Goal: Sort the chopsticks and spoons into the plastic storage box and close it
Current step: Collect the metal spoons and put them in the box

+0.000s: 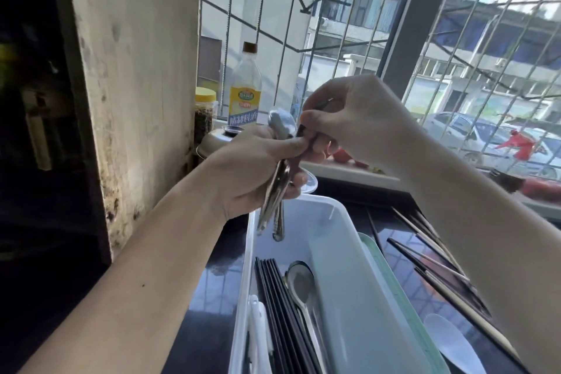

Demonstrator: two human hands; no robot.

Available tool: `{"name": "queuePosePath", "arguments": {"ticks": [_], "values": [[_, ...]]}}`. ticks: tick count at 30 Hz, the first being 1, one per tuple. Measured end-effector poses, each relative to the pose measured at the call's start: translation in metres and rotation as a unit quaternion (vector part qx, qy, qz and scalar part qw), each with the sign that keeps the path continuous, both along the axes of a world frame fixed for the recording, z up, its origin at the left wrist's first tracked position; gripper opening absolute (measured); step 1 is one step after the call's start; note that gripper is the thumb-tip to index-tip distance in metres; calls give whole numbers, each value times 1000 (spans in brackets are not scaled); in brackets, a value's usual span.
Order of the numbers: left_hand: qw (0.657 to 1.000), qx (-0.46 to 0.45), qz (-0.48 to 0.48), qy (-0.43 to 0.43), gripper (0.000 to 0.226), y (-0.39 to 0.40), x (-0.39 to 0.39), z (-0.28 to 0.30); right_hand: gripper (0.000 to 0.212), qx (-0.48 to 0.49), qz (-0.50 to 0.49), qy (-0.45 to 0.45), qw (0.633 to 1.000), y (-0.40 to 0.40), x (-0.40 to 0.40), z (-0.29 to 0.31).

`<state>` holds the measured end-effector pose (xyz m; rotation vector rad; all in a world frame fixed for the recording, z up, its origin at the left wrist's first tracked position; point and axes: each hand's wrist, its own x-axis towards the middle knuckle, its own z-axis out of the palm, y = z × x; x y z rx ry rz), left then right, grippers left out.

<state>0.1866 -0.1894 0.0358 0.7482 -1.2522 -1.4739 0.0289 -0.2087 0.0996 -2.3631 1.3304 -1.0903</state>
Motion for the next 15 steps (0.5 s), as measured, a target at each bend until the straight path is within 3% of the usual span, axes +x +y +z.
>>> {"name": "queuePosePath", "arguments": {"ticks": [5,9,11,13,15], "values": [[998,30,-40,47,12,0,-2,2,19,98,23,-176,979,5,-1,-2],[982,78,-126,116,21,0,0,2,28,220,92,-372,897,5,-4,-3],[977,92,-135,140,27,-1,2,2,27,268,121,-407,865,3,-8,-4],[980,98,-103,137,27,-2,3,2,15,286,110,-385,871,0,-13,-3],[989,94,-16,115,25,-7,1,0,18,265,77,-395,876,-3,-20,-1]]}}
